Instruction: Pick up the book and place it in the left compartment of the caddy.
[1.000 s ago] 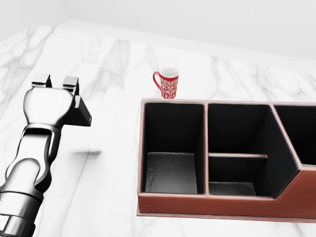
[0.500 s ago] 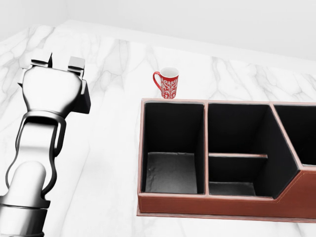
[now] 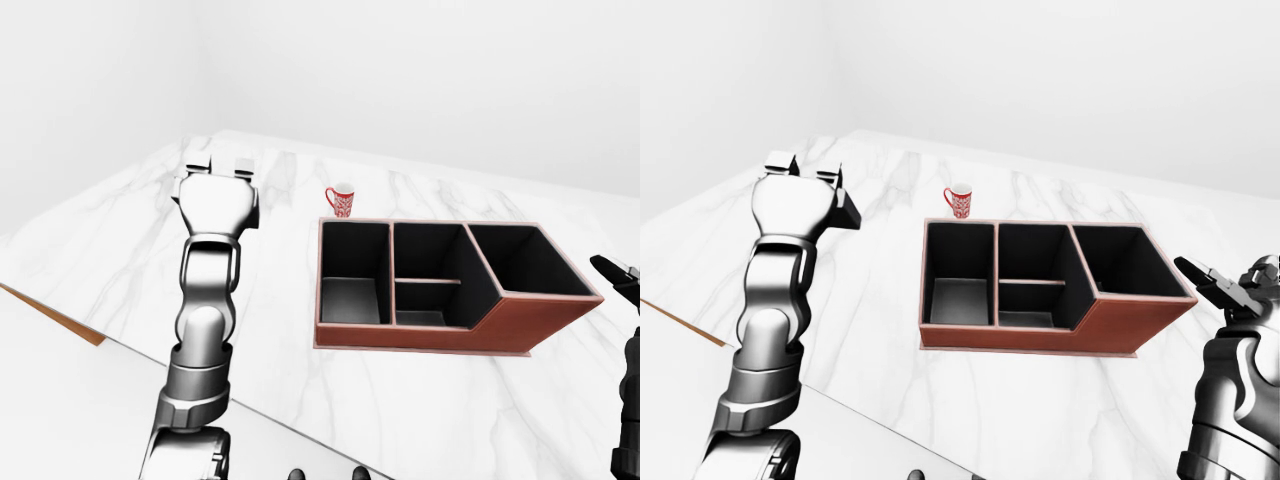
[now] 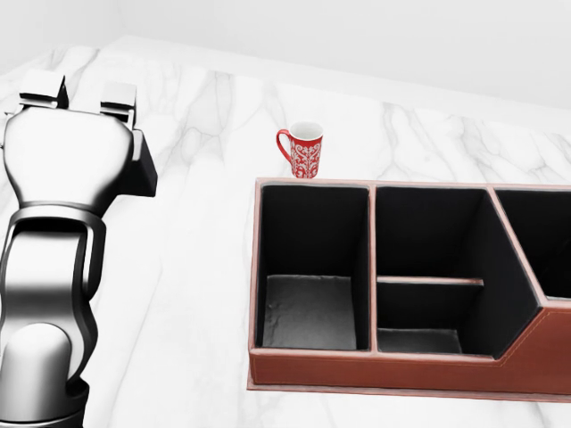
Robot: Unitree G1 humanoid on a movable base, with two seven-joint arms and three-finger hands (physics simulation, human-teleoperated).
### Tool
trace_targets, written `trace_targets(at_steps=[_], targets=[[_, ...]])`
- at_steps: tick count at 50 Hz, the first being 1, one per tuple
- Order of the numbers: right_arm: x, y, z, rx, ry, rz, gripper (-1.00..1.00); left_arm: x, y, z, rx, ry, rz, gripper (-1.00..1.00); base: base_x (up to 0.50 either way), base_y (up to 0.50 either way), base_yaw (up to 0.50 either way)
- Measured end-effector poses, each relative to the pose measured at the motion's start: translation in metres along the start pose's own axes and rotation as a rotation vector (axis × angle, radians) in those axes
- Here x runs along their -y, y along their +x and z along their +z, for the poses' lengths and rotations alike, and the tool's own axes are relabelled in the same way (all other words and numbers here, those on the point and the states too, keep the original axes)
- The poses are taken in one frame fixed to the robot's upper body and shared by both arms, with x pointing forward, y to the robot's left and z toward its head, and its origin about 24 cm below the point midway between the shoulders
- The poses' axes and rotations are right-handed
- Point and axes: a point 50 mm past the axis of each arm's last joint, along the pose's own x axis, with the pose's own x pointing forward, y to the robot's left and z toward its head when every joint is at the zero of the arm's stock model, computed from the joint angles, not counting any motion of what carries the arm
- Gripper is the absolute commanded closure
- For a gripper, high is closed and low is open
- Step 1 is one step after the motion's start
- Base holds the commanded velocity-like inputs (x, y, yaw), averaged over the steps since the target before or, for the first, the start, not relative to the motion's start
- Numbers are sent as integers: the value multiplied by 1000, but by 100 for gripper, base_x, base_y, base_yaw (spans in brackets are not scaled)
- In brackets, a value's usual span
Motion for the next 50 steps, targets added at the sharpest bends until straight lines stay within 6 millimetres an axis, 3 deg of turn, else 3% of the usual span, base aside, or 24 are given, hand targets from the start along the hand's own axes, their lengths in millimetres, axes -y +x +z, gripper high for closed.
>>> trace_targets(at_steps=[14,34,50], targets=[[-1,0,-2,-25,2,15,-100,27,-1,-10,-10,-8,-44,100,0,0,0],[-1,0,-2,-32,2,19,-100,36,-1,-12,-4,-8,-59,100,0,0,0],[-1,0,-2,-31,0,18,-100,-4,-13,-2,-15,1,9,100,0,0,0]])
